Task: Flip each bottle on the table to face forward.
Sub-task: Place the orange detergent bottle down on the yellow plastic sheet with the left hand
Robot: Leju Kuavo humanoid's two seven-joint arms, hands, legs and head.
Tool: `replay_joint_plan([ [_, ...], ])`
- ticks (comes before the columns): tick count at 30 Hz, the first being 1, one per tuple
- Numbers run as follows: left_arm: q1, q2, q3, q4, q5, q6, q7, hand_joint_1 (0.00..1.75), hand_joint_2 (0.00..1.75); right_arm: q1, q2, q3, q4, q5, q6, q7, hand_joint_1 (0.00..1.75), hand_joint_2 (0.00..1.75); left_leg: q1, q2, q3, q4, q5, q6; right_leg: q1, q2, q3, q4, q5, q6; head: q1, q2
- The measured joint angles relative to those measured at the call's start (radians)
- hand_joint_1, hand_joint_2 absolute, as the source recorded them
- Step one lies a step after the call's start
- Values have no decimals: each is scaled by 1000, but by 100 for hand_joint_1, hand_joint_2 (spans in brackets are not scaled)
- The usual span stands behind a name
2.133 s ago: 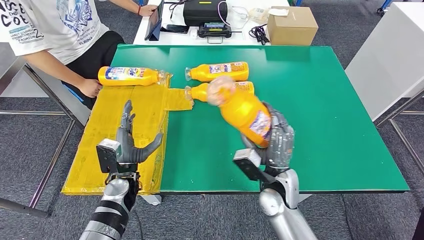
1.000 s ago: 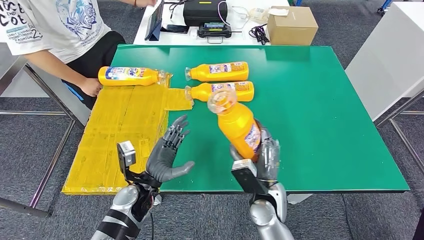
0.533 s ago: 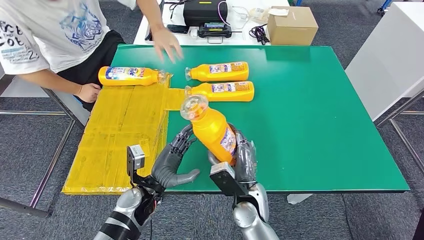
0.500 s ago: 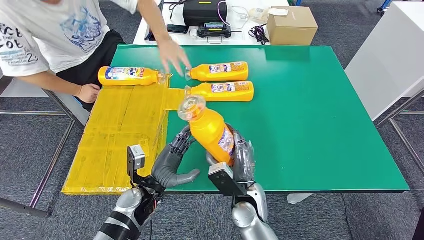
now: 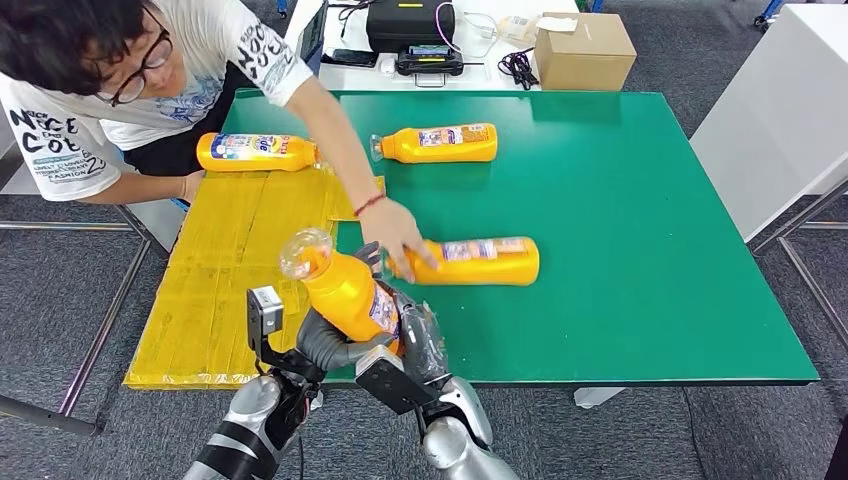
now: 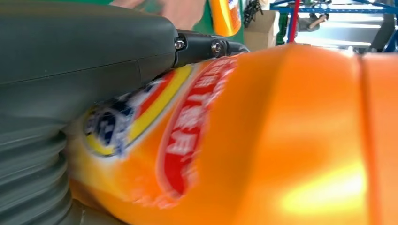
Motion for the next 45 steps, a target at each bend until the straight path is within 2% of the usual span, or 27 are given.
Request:
replay_joint_plan([
  [13,9,9,29,0,39,-26,-1,0,175,-41,3,26,82,10,6,-1,175,175,0,1,0,0,0,0,0,0,-1,0,0,0,0,0],
  [15,10,10,34,0,46,-34,-1,30,175,-46,3,28,92,13,5,-1,175,175,0,1,0,0,0,0,0,0,-1,0,0,0,0,0],
  [17,10,12,36,0,44,-42,-1,117,175,-48,3,29,100,14,2,-1,175,175,0,1,0,0,0,0,0,0,-1,0,0,0,0,0],
  [19,10,14,36,0,37,-47,-2,175,175,-49,3,29,104,13,0,-1,175,175,0,1,0,0,0,0,0,0,-1,0,0,0,0,0],
  [29,14,14,36,-8,15,-55,-30,175,175,-49,3,27,105,23,-17,4,171,175,0,1,0,0,0,0,0,0,-1,0,0,0,0,0],
  [31,16,14,36,-13,14,-55,-30,175,175,-49,3,26,104,27,-23,4,157,175,0,1,0,0,0,0,0,0,-1,0,0,0,0,0],
  [34,19,14,37,-23,8,-51,-30,175,175,-46,3,24,100,29,-33,4,35,175,0,1,0,0,0,0,0,0,-1,0,0,0,0,0],
  [35,20,14,37,-28,5,-47,-30,175,175,-45,4,23,98,29,-39,5,0,131,0,1,0,0,0,0,0,0,-1,0,0,0,0,0],
  [38,26,13,36,-44,-7,-28,-30,175,175,-38,6,22,86,30,-62,8,0,0,0,1,0,0,0,0,0,0,-1,0,0,0,0,0],
  [45,43,5,35,-108,-45,47,-34,175,175,-7,0,19,-21,41,-111,33,0,0,0,1,0,0,0,0,0,0,-1,0,0,0,0,0],
])
